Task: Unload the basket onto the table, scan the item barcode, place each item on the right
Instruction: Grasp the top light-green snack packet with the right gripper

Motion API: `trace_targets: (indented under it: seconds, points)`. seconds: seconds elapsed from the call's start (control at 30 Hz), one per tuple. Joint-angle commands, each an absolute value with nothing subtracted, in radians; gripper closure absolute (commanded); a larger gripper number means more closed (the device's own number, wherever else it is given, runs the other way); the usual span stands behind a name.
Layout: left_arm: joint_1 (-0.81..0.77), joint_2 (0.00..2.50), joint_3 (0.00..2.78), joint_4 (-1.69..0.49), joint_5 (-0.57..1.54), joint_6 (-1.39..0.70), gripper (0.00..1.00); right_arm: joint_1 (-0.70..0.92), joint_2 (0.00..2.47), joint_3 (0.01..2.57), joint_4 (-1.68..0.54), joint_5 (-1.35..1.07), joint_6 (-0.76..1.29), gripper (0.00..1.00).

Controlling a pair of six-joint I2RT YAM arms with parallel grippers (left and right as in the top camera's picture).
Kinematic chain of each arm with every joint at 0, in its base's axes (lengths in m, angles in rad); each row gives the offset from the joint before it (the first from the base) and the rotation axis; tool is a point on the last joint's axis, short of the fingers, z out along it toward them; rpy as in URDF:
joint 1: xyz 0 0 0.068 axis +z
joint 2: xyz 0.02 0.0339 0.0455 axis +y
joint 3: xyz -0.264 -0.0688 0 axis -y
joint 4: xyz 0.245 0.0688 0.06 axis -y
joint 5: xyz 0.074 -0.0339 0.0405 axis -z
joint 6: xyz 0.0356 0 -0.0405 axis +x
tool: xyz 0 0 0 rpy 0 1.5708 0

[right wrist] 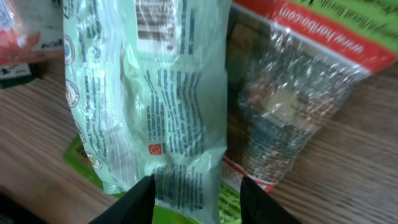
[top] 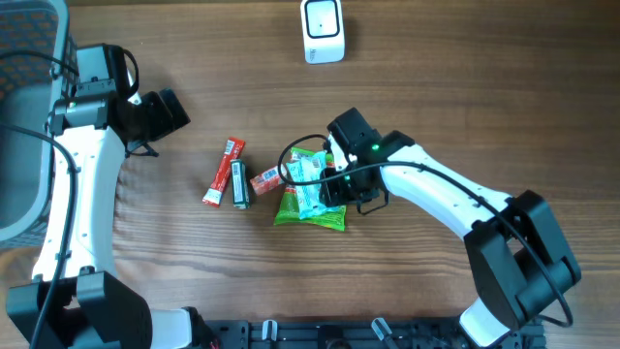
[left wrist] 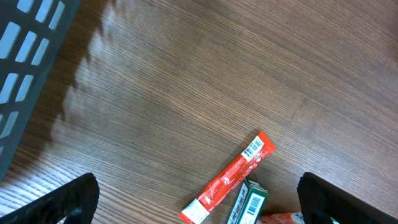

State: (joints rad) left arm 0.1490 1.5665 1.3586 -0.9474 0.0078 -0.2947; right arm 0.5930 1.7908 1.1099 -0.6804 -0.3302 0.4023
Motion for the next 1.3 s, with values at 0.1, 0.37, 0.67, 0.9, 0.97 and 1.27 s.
trace_targets:
  seconds: [0.1,0.37,0.67,0.9,0.97,1.27]
  points:
    - [0.150,1.571,1.355,-0.948,0.002,-0.303,0.00,0.600,1.811,1.097,-0.666,-0.371,0.456,0.54]
    - [0.150,1.571,1.355,-0.948,0.002,-0.303,0.00,0.661,1.811,1.097,-0.626,-0.323,0.482,0.53]
    - [0.150,1.571,1.355,-0.948,0.002,-0.303,0.00,0.683,1.811,1.097,-0.603,-0.254,0.585,0.54]
    - [0.150,1.571,1.355,-0.948,0.002,-0.303,0.00,0.683,1.811,1.097,-0.587,-0.234,0.589,0.61]
    - [0.150,1.571,1.355,-0.948,0.002,-0.303,0.00,0.683,1.811,1.094,-0.584,-0.211,0.614,0.59]
    - [0.150,1.571,1.355,-0.948,0.002,-0.303,0.00,0.683,1.813,1.052,-0.557,-0.210,0.707,0.68]
